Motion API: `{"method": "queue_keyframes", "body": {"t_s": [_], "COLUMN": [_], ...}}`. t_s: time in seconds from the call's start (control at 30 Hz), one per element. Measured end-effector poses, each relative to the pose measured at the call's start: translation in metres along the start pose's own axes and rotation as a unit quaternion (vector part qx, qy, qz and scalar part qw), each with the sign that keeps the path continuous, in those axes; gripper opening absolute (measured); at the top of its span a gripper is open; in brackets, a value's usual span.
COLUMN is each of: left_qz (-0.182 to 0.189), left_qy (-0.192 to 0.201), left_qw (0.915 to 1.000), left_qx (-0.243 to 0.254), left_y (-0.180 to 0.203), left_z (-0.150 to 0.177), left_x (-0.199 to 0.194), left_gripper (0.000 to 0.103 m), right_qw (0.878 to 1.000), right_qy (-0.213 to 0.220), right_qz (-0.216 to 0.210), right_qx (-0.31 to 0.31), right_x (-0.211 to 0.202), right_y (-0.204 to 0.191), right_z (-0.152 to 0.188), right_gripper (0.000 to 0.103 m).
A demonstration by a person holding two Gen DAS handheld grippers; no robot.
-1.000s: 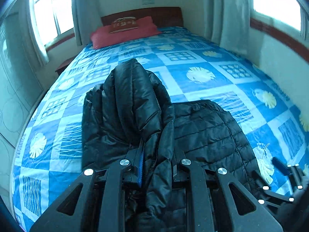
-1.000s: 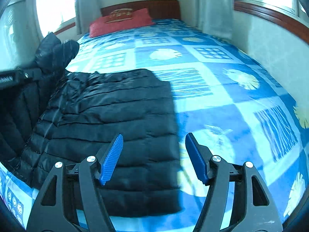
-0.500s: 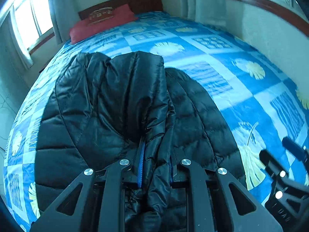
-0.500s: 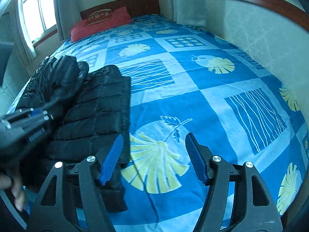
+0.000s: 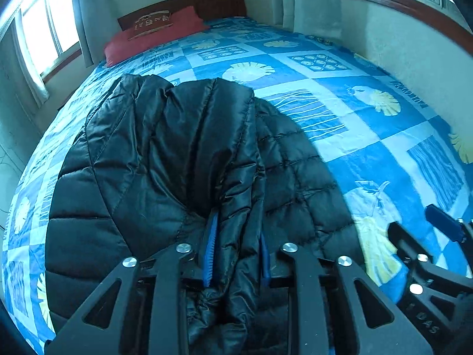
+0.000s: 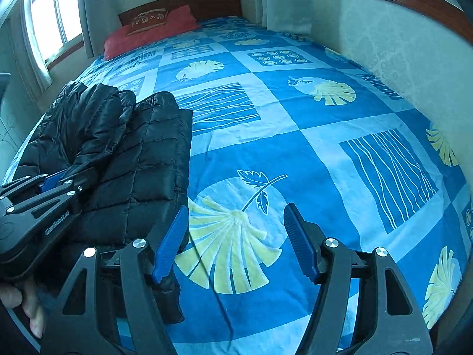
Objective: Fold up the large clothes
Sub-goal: 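Lift the held end over the bundle and open the left tool, then grasp the other end of the jacket bundle with the right tool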
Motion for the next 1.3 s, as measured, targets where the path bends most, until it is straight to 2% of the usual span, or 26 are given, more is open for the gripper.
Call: {"method": "queue_keyframes", "body": {"t_s": [0.13,0.37,0.53,0.67,0.73,0.9,1.03,1.27,1.3], "left_qz": [0.022,0.059,0.066,0.051,0.046,0.02,0.001,-0.042,-0.045], "left_qy": [0.009,0.023,0.039,0.066,0.08,0.107,0.106,0.069,0.06], "left_qw": [0.9997,0.998,0.997,0.9965,0.9957,0.9935,0.9916,0.9827,0.9809], "left_qx": [-0.005,-0.004,0.001,0.003,-0.004,-0.033,-0.074,-0.166,-0.179], "left_y": [0.008,0.017,0.017,0.002,-0.009,-0.057,-0.109,-0.198,-0.209], "left_z": [-0.007,-0.009,-0.003,0.001,0.003,0.013,0.033,0.082,0.089], "left_x": [-0.019,-0.052,-0.078,-0.104,-0.116,-0.135,-0.133,-0.103,-0.095], "left_gripper": [0.035,0.037,0.037,0.038,0.052,0.054,0.067,0.067,0.067], "right_qw": [1.0,1.0,1.0,0.999,0.998,0.996,0.996,0.995,0.994], "right_qy": [0.002,0.011,0.027,0.048,0.057,0.074,0.063,0.013,0.005], "right_qz": [0.003,0.002,0.0,-0.009,-0.013,-0.025,-0.053,-0.092,-0.098], "right_qx": [0.001,-0.006,-0.01,-0.015,-0.02,-0.039,-0.039,-0.043,-0.046], "right_x": [-0.003,-0.022,-0.044,-0.07,-0.08,-0.099,-0.095,-0.065,-0.059], "right_y": [0.002,-0.003,-0.006,-0.016,-0.022,-0.051,-0.078,-0.129,-0.138], "right_z": [0.0,0.0,-0.005,-0.011,-0.013,-0.017,-0.018,-0.01,-0.009], "right_gripper": [0.067,0.067,0.067,0.067,0.067,0.068,0.073,0.075,0.078]}}
Point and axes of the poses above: each gripper's, at about its wrist camera, not at the fingertips, and x roughly the way its jaws point, y to its right, z to its underside, the point moved 6 cm from there along x, roughly the way its jaws point, and after that the axes turned 8 degrees about x, right-handed, at the moved point
